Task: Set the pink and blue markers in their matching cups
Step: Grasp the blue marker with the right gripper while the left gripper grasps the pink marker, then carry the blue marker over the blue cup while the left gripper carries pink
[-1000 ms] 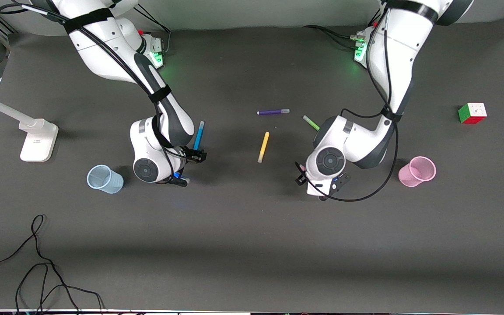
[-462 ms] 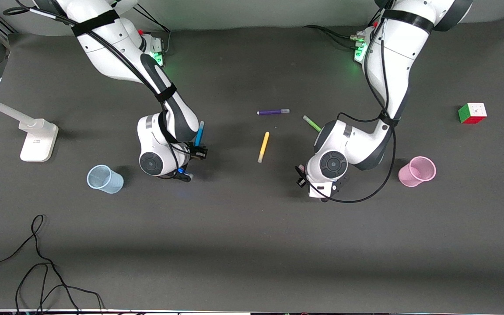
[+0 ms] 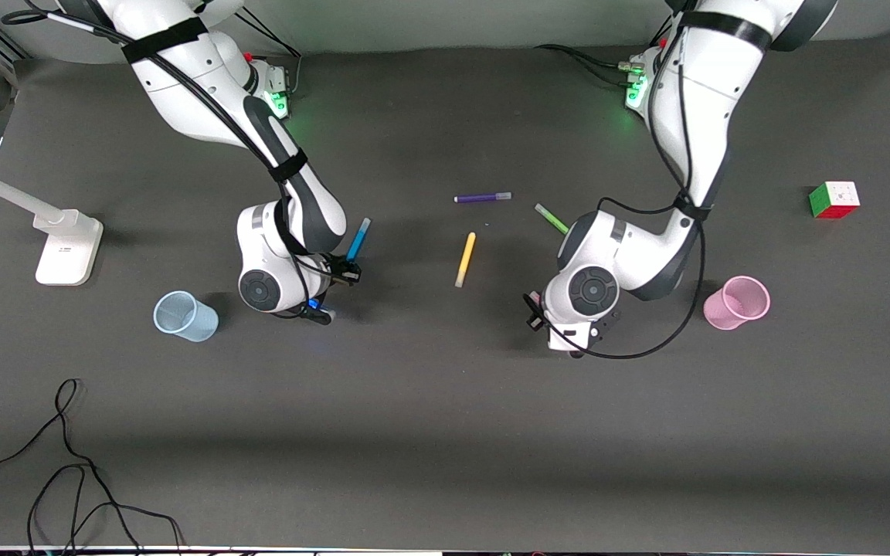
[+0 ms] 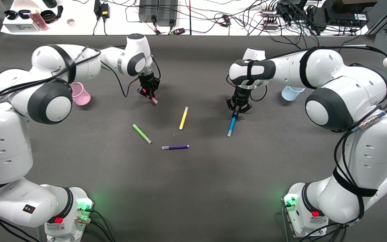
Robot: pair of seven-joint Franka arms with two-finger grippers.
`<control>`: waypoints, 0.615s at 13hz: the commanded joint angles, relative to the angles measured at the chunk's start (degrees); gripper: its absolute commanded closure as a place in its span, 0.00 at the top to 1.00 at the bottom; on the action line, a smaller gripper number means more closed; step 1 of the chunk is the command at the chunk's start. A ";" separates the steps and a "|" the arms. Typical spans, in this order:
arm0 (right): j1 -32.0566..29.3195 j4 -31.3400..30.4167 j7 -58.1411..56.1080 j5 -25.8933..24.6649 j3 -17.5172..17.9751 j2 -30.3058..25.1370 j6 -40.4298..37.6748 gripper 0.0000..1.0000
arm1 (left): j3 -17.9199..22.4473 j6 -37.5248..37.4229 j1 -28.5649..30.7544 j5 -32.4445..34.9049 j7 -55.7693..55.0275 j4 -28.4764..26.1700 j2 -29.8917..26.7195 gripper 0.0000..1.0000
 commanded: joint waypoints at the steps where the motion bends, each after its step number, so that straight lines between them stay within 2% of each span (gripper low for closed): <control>1: -0.02 -1.32 0.14 0.33 -2.27 -8.19 -0.27 0.00 | -0.09 -17.68 5.07 -0.41 3.13 9.05 -3.53 0.00; 3: -0.02 -1.32 -0.66 -2.55 -4.99 -13.82 -0.18 0.00 | -0.44 -31.58 10.86 -1.99 8.14 18.20 -3.54 0.00; 5: -0.02 -1.41 -0.75 -6.50 -7.63 -18.92 0.17 0.00 | -0.44 -40.66 18.94 -9.60 14.81 23.49 -3.54 0.00; 6: -0.02 -1.41 -1.09 -10.62 -8.25 -20.51 0.61 0.00 | -0.35 -43.13 22.72 -14.08 16.84 24.03 -3.45 0.00; 8: -0.02 -2.28 -1.36 -22.20 -9.57 -24.20 4.37 0.00 | -0.35 -44.12 28.79 -17.89 21.32 23.95 -3.19 0.00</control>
